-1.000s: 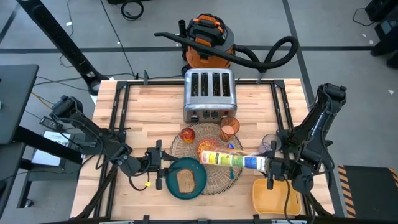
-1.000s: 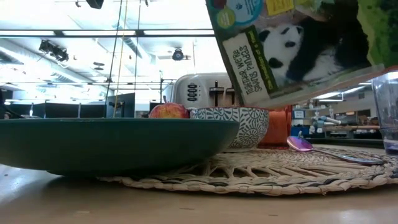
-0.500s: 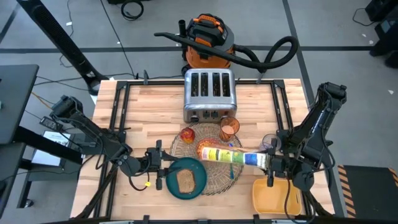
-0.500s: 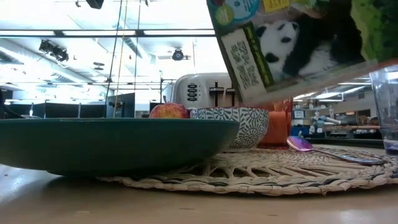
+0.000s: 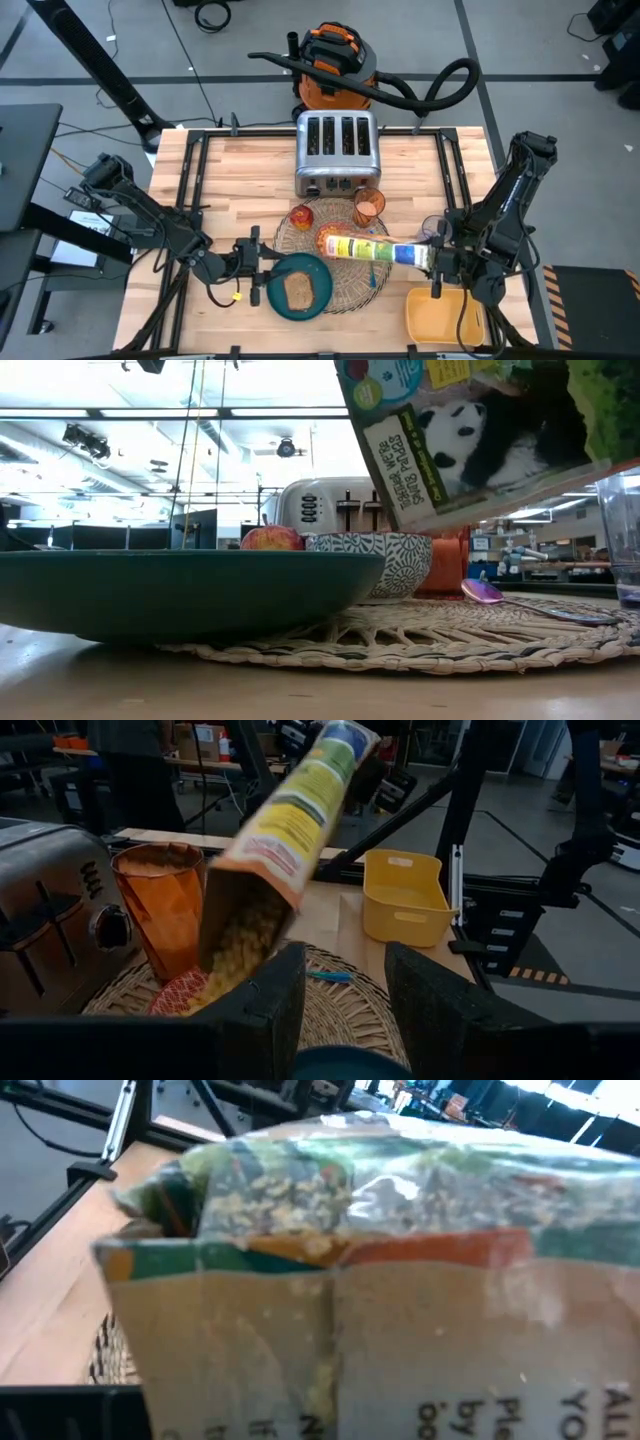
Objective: Arrange a breakfast setting
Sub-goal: Pour the yellow cereal from the cereal box into the red patterned bowl
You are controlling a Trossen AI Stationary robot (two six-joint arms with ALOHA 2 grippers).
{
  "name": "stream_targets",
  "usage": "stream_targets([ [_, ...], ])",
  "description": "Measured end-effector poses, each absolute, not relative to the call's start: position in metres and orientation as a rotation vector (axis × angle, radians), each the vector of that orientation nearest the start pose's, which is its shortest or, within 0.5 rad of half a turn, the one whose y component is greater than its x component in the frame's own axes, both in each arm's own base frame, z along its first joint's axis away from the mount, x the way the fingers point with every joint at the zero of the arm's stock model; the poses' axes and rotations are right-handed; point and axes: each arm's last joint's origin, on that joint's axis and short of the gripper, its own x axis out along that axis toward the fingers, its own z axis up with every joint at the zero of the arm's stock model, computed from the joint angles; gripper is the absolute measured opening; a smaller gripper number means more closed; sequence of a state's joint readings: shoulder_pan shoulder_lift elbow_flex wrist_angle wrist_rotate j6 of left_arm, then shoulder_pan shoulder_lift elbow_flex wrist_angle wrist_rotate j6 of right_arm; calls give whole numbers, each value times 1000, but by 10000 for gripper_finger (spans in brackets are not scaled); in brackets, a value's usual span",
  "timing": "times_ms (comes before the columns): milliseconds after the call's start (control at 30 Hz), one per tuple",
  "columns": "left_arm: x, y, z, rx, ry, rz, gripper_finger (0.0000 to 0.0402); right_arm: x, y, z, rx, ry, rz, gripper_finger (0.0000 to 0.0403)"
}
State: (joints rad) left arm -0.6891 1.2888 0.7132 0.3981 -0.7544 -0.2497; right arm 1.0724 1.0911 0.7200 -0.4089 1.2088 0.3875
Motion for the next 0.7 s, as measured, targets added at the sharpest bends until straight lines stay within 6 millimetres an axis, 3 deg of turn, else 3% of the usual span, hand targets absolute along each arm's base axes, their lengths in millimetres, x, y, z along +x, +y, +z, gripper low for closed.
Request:
stream_targets([
  [467, 222, -159, 258, -131, 124, 76, 146, 113, 164, 251, -250, 266, -198, 166],
  [700, 220, -162, 259, -133, 120, 62, 146, 105, 165, 240, -136, 201, -259, 166],
])
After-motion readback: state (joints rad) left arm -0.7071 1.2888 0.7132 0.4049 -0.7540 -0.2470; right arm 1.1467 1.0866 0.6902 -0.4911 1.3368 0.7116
